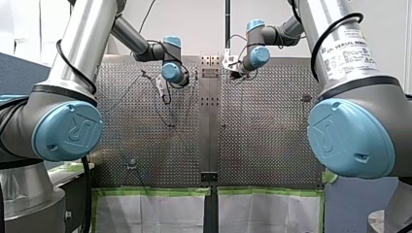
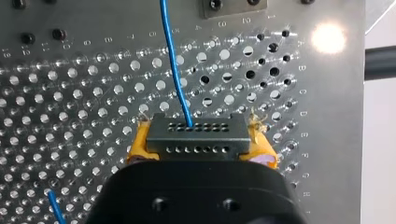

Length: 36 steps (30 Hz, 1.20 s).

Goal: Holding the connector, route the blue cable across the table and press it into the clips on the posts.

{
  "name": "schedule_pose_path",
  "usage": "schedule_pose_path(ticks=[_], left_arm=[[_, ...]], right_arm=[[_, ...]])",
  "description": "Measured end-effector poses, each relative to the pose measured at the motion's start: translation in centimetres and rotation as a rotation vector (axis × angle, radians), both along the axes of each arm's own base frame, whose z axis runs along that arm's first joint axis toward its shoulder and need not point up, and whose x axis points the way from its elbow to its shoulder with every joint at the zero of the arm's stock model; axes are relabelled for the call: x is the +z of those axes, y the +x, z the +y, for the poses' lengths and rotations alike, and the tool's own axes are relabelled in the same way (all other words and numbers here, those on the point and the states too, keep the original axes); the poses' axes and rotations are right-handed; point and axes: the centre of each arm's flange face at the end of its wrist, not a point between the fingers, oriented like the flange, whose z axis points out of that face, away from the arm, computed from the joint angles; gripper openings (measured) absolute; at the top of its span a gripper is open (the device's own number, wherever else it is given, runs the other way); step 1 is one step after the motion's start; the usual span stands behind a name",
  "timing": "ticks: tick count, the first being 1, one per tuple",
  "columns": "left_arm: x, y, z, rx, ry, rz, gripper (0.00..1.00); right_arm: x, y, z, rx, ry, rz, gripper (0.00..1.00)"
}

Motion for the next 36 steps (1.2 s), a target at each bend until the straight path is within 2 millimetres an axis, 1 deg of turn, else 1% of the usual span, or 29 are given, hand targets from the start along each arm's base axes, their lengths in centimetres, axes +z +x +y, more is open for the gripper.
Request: schedule_pose_path(ticks=[1, 13, 17, 20, 36], left_arm=[[-0.1, -0.1, -0.1, -0.001, 0.004, 0.008, 1.00], [-0.9, -1.6, -0.3, 0.004, 0.057, 0.099, 1.00], [-0.8, -3.1, -0.9, -0.020, 0.064, 0.117, 1.00], [-0.3, -4.3, -1.2, -0.032, 0.064, 0.117, 1.00], [1.8, -9.1, -1.3, -0.057, 0.050, 0.095, 1.00]], right_arm=[[0.0, -0.1, 0.0, -0.002, 0.000, 0.000, 0.00], [0.1, -0.8, -0.4, -0.036, 0.006, 0.005, 0.00], [0.2, -0.9, -0.4, -0.046, 0.006, 0.007, 0.00], [0.2, -1.0, -0.4, -0.048, 0.006, 0.008, 0.00], [0.3, -1.0, -0.4, -0.048, 0.007, 0.010, 0.00]])
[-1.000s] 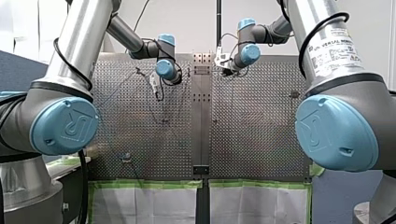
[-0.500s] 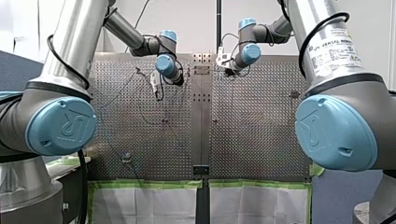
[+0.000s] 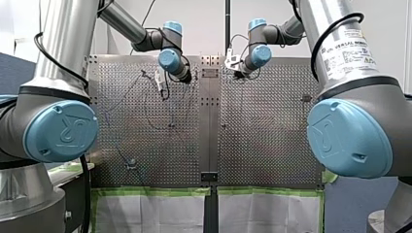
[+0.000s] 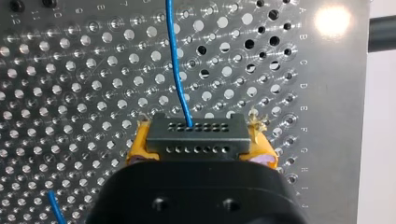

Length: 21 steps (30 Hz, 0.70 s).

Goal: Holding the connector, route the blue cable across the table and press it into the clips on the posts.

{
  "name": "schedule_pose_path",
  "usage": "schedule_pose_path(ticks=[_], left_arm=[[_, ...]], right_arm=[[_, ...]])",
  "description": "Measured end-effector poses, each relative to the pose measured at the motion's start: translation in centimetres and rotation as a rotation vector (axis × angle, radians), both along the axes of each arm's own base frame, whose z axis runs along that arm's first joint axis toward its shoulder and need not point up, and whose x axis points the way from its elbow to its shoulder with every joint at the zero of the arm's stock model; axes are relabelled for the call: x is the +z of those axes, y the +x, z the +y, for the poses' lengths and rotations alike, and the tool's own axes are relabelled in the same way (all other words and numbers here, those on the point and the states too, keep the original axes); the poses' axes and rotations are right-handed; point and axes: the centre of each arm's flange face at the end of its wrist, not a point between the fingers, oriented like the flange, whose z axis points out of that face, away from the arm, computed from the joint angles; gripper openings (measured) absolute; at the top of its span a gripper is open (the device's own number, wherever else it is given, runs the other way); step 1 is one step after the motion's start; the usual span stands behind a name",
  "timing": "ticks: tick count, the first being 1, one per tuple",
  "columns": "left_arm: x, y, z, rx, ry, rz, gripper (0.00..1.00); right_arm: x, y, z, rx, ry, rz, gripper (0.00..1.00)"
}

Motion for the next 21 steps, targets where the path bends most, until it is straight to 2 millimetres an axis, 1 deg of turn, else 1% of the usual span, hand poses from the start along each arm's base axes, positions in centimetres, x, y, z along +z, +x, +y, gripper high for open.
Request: schedule_pose_path(ticks=[6, 11, 16, 19, 21], left_arm=[[1.4, -2.2, 0.0, -0.014, -0.007, -0.013, 1.00], [3.1, -4.0, -0.5, -0.035, 0.000, -0.040, 1.00], [5.0, -5.5, -1.9, -0.048, -0.004, -0.096, 1.00], [5.7, -5.8, -3.1, -0.049, -0.014, -0.120, 1.00], [5.8, -5.9, -3.8, -0.049, -0.011, -0.122, 1.00]], right_arm=[[0.1, 0.0, 0.0, 0.000, 0.000, -0.001, 0.00], [0.1, 0.0, 0.1, 0.000, 0.001, -0.001, 0.00], [0.1, 0.1, 0.2, 0.004, 0.001, -0.001, 0.00], [0.1, 0.2, 0.3, 0.004, 0.001, 0.000, 0.00], [0.1, 0.2, 0.3, 0.004, 0.001, 0.000, 0.00]])
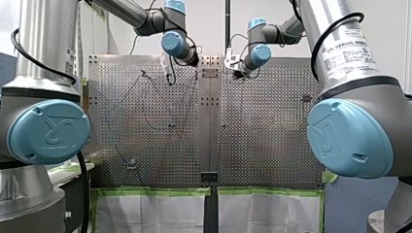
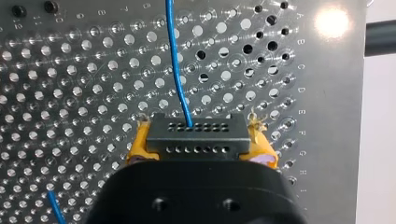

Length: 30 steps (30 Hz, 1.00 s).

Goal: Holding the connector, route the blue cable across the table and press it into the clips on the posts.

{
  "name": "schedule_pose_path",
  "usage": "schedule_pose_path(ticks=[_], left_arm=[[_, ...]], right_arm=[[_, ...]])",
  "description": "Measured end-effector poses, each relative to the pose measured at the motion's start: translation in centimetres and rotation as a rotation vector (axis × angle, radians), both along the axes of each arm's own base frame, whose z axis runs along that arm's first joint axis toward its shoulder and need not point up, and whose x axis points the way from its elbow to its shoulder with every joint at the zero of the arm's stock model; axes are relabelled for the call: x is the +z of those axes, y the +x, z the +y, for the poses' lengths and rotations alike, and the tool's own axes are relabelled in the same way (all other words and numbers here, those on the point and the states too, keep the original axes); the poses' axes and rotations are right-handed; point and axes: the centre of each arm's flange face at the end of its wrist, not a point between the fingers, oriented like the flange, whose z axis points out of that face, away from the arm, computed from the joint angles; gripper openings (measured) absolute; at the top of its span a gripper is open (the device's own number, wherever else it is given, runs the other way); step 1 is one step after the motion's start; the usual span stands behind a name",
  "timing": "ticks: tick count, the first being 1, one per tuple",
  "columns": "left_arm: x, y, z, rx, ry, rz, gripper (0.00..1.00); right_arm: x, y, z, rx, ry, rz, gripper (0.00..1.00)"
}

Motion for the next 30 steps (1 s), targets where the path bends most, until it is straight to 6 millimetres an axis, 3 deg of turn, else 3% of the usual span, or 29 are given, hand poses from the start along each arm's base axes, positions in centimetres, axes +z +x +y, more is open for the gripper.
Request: schedule_pose_path(ticks=[17, 30], left_arm=[[-1.5, -0.2, -6.8, 0.003, 0.093, 0.055, 1.00], [-2.5, 3.8, -8.2, 0.076, 0.112, 0.058, 1.00]], right_arm=[[0.0, 0.0, 0.0, -0.001, 0.001, -0.001, 0.00], [-0.1, -0.2, -0.2, -0.004, 0.002, -0.002, 0.00]])
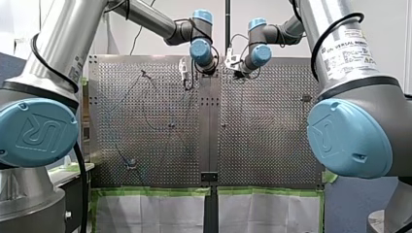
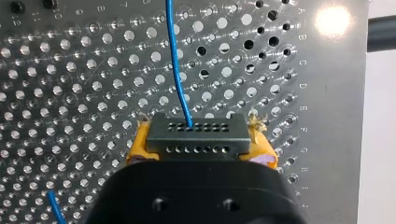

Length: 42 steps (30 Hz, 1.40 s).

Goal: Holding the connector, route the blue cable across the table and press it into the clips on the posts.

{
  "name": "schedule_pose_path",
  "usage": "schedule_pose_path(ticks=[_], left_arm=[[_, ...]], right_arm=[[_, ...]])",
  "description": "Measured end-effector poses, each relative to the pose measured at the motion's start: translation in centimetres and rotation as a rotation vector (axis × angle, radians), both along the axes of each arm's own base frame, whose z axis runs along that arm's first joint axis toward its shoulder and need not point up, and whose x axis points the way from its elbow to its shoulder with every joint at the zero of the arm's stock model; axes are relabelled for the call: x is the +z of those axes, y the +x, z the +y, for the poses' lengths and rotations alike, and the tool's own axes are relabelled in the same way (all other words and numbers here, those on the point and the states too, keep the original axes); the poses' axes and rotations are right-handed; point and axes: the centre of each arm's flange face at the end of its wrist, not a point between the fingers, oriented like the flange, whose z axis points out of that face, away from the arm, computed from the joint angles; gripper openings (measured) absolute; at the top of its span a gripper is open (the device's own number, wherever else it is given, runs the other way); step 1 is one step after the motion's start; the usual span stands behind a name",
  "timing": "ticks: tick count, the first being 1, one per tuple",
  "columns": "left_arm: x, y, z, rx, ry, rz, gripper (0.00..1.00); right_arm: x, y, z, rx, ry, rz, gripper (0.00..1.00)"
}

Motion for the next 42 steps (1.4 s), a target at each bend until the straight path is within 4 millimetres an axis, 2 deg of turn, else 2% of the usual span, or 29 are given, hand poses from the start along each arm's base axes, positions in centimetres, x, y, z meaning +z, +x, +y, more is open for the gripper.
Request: schedule_pose_path(ticks=[6, 12, 18, 23, 30, 33, 39, 42], left_arm=[[0.9, 1.5, -0.2, 0.012, -0.009, -0.014, 1.00], [0.0, 3.2, -0.6, 0.021, 0.016, 0.017, 1.00], [-0.8, 5.8, -0.4, 0.047, 0.016, 0.019, 1.00], [0.4, 7.7, 0.1, 0.065, -0.005, -0.014, 1.00], [1.3, 8.4, 0.3, 0.063, -0.019, -0.034, 1.00], [0.6, 8.8, 0.2, 0.056, -0.009, -0.019, 1.00], [-2.5, 10.0, -0.1, 0.064, 0.014, 0.029, 1.00], [-2.9, 10.4, -0.1, 0.074, 0.013, 0.032, 1.00]], right_arm=[[0.0, 0.0, 0.0, 0.000, 0.000, 0.000, 0.00], [0.0, 0.0, 0.0, -0.001, 0.001, 0.000, 0.00], [-0.1, 0.0, -0.1, -0.001, 0.001, 0.001, 0.00], [-0.1, 0.0, -0.1, -0.001, 0.002, 0.001, 0.00], [-0.1, 0.0, -0.1, 0.000, 0.002, 0.002, 0.00], [-0.1, 0.0, 0.0, 0.000, 0.002, 0.001, 0.00], [-0.1, 0.0, 0.0, 0.000, 0.002, 0.001, 0.00], [-0.1, 0.0, -0.1, 0.000, 0.002, 0.001, 0.00]])
